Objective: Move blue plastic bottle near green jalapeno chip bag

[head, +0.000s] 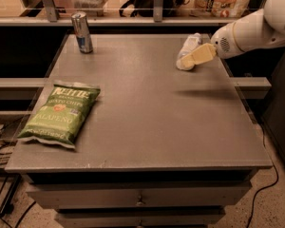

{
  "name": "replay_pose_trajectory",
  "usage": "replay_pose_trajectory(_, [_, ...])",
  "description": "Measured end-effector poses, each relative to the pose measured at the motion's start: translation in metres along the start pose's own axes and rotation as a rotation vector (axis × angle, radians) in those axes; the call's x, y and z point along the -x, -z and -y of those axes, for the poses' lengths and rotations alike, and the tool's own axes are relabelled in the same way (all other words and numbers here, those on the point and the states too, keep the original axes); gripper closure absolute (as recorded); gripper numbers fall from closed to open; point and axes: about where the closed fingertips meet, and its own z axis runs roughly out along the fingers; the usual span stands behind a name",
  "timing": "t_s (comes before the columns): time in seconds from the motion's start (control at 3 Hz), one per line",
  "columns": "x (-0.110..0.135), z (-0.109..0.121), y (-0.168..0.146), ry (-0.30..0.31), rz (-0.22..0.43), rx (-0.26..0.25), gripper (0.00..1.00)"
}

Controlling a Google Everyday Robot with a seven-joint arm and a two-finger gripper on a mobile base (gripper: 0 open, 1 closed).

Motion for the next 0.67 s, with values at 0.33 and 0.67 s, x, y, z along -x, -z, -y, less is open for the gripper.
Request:
replay_pose_trajectory(0.33, [0.01, 0.016, -0.027, -0.068, 0.031, -0.037, 0.0])
replay_pose_trajectory(0.67, [0.009, 0.031, -0.055, -0.126, 0.007, -0.077, 0.0])
